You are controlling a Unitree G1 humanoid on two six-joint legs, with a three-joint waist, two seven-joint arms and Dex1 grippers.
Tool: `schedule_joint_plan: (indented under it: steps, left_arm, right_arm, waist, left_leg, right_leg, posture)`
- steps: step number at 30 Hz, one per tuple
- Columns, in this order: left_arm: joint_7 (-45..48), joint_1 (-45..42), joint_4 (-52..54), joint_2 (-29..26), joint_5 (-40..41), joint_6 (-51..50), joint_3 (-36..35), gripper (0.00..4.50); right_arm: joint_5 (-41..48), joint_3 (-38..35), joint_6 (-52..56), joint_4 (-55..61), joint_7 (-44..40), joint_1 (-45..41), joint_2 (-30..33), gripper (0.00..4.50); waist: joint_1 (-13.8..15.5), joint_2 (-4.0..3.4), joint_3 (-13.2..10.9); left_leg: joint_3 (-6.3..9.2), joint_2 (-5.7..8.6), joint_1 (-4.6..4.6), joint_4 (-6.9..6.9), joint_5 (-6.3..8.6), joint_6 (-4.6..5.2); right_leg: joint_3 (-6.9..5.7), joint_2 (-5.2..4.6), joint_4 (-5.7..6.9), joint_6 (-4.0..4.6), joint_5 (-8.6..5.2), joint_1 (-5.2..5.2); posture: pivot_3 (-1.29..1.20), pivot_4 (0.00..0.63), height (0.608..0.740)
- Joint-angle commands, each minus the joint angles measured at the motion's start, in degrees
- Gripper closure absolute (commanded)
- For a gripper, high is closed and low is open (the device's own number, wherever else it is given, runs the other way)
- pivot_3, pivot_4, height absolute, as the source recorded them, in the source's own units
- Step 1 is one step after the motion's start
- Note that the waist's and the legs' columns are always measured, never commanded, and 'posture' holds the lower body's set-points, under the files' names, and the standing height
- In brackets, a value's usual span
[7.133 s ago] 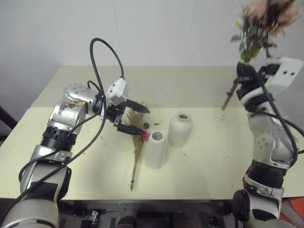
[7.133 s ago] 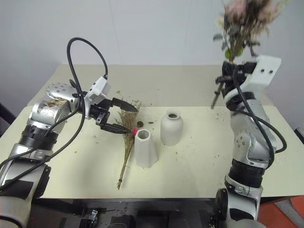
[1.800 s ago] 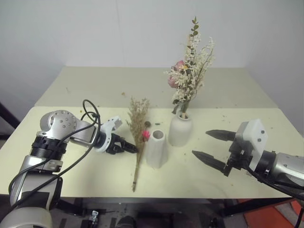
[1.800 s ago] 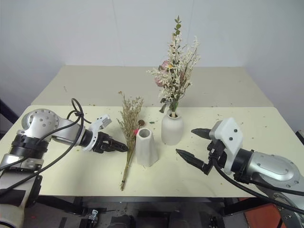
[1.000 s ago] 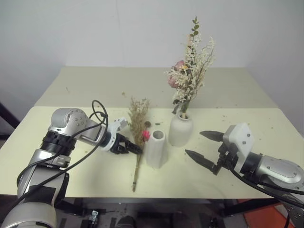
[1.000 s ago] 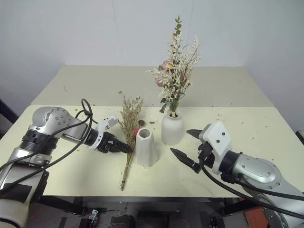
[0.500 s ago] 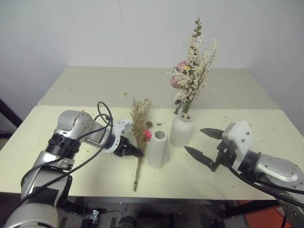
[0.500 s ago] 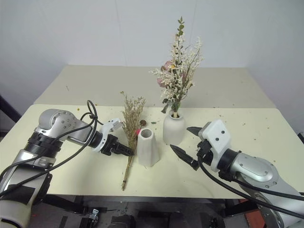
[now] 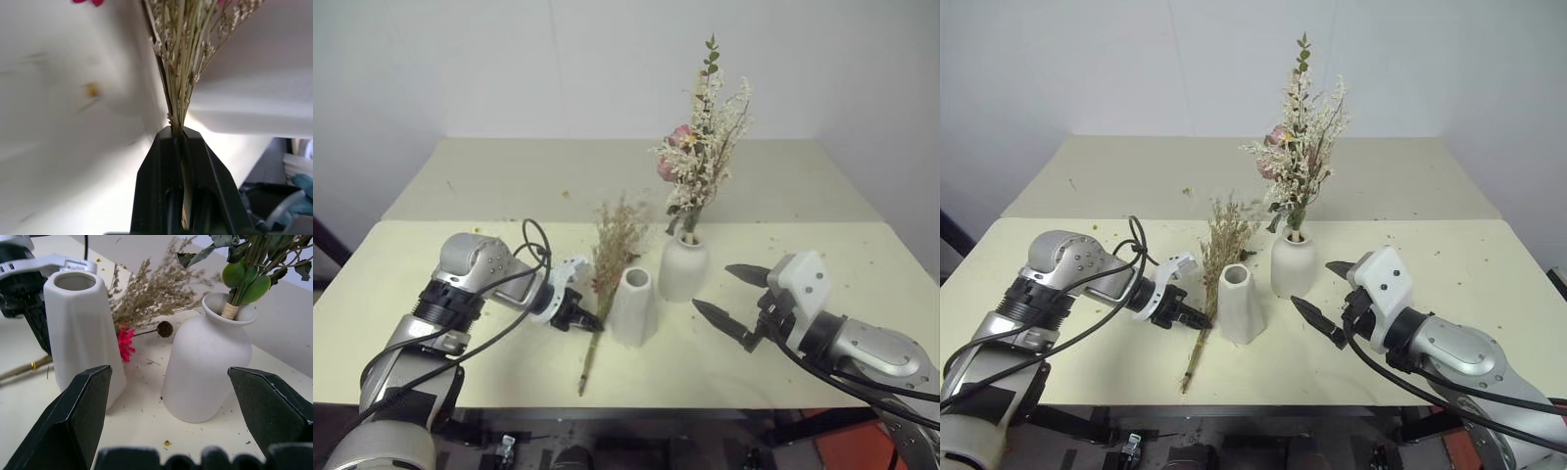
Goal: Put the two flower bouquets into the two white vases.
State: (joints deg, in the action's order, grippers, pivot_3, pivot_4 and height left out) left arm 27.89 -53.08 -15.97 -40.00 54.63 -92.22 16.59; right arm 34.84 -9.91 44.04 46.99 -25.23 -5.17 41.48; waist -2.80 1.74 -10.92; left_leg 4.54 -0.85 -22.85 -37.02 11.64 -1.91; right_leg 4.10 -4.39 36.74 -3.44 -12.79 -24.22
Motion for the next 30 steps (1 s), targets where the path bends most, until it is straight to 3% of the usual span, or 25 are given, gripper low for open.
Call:
schedule_joint_plan:
  steps: [1,7,9,12,15,21,26,30]
  left_arm:
    - [2.29,0.01,-0.54,-3.75,-4.18,0.91,-3.31,4.48]
    - [9.62,-0.66,-0.80,-10.20,-6.14,7.63,-12.39,4.48]
    - [11.43,-0.95,0.25,-11.38,-5.66,12.08,-18.51,4.48]
    - [10.17,0.52,4.39,-7.20,-3.34,21.02,-30.05,4.48]
    - [10.51,1.67,10.28,-2.23,-2.59,28.70,-34.87,4.48]
    - [20.87,-1.70,9.95,2.31,1.38,32.68,-34.66,4.48]
    - [30.90,-6.31,3.72,1.85,2.95,31.14,-33.20,4.48]
    - [41.26,-7.58,3.33,-0.18,-0.63,33.99,-27.57,4.48]
  right_arm:
    - [-0.45,-1.07,-1.38,1.01,-0.14,-0.01,-0.04,0.00]
    - [-0.12,-1.72,-1.66,0.97,-1.53,-0.09,0.44,0.00]
    - [-0.10,-1.64,-1.68,0.69,-1.89,-0.63,0.50,0.00]
    - [-0.48,-1.11,-1.87,0.11,-2.52,-1.48,0.56,0.00]
    - [-0.54,-0.87,-1.92,-0.17,-3.18,-2.10,0.61,0.00]
    - [3.19,-4.54,-0.58,1.02,-6.09,-1.37,2.31,0.00]
    - [7.45,-9.90,0.20,2.47,-8.50,0.74,5.18,0.00]
    - [11.27,-14.51,0.58,3.13,-9.63,2.73,7.18,0.00]
  waist:
    - [0.03,0.00,0.00]
    - [0.32,0.03,-0.02]
    - [0.50,0.03,-0.02]
    - [0.83,0.07,-0.04]
    - [1.15,0.07,-0.04]
    - [1.29,0.08,-0.04]
    - [1.00,0.09,-0.04]
    - [0.47,0.09,-0.04]
  left_leg:
    - [0.00,0.00,0.00,0.01,0.00,0.00]
    - [0.00,0.00,-0.08,0.01,0.00,0.00]
    - [0.00,0.01,-0.09,0.01,0.00,0.00]
    - [0.01,-0.01,-0.13,0.00,-0.02,-0.04]
    - [0.00,-0.01,-0.11,0.00,-0.04,-0.07]
    - [0.00,0.00,-0.09,0.00,-0.08,-0.14]
    - [-0.01,0.00,-0.11,0.00,-0.08,-0.13]
    - [-0.01,0.00,-0.07,0.01,-0.08,-0.13]
  right_leg:
    - [0.00,0.00,0.00,0.00,0.00,0.00]
    - [-0.01,-0.02,-0.03,0.00,0.00,-0.07]
    - [-0.02,-0.04,-0.06,0.00,0.00,-0.05]
    - [-0.06,-0.04,-0.06,0.00,0.00,-0.06]
    - [-0.07,-0.06,-0.09,0.01,0.01,-0.02]
    - [-0.06,-0.05,-0.06,0.01,0.03,0.00]
    - [-0.06,-0.04,-0.09,0.00,0.02,0.00]
    - [-0.05,-0.04,-0.07,0.00,0.02,0.05]
  posture:
    - [0.00,0.150,0.740]
    - [0.00,0.150,0.740]
    - [0.00,0.150,0.740]
    - [0.00,0.150,0.740]
    - [0.00,0.150,0.740]
    - [0.00,0.150,0.740]
    - [0.00,0.150,0.740]
    - [0.00,0.150,0.740]
